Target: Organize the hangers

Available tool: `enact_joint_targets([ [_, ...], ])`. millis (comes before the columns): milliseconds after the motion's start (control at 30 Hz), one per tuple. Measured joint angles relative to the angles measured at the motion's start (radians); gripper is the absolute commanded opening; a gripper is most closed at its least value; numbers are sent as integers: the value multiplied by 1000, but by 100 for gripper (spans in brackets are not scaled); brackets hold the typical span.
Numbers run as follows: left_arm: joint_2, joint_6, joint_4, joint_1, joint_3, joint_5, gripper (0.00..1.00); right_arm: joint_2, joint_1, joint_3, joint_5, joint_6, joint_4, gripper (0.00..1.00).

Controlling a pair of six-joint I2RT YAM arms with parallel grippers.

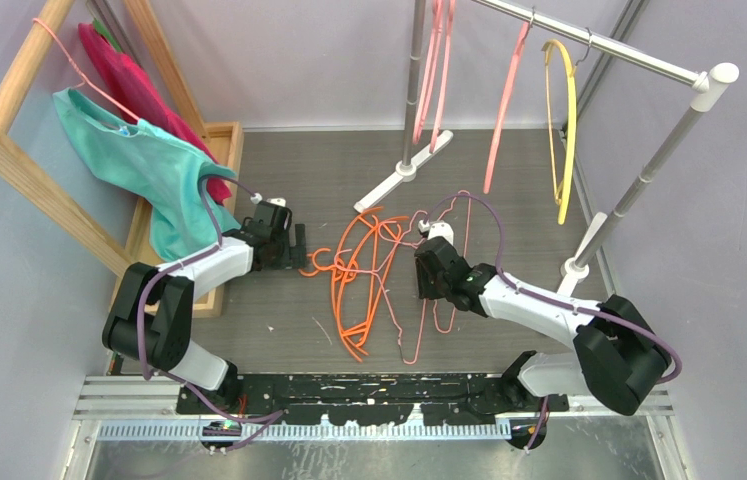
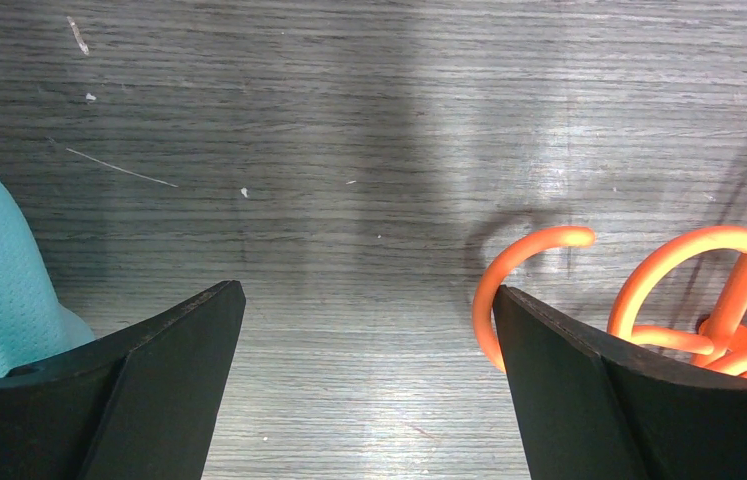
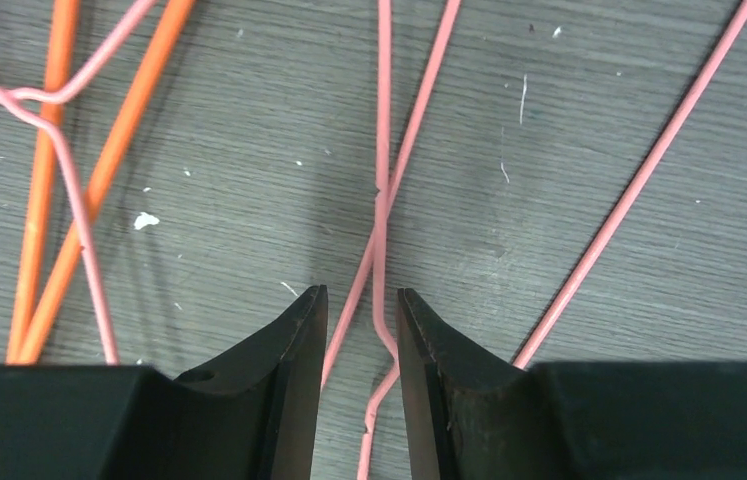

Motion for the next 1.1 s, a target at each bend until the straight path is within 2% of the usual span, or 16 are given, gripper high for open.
enact_joint_targets([
  [167,0,0,0,0,0,0,98,34,0,-24,10,17,18,36],
  [233,0,0,0,0,0,0,98,52,0,-36,12,24,28,29],
  [300,0,0,0,0,0,0,98,54,0,-50,13,28,37,17],
  [467,0,0,0,0,0,0,98,45,0,-64,13,48,61,2],
  [800,0,0,-1,0,0,0,98,-87,0,-64,-15,50,-13,1],
  [967,0,0,-1,0,0,0,98,-211,9,-16,-96,56,-45,1],
  [1100,0,0,-1,0,0,1,98,-249,13,5,-161,57,-26,1],
])
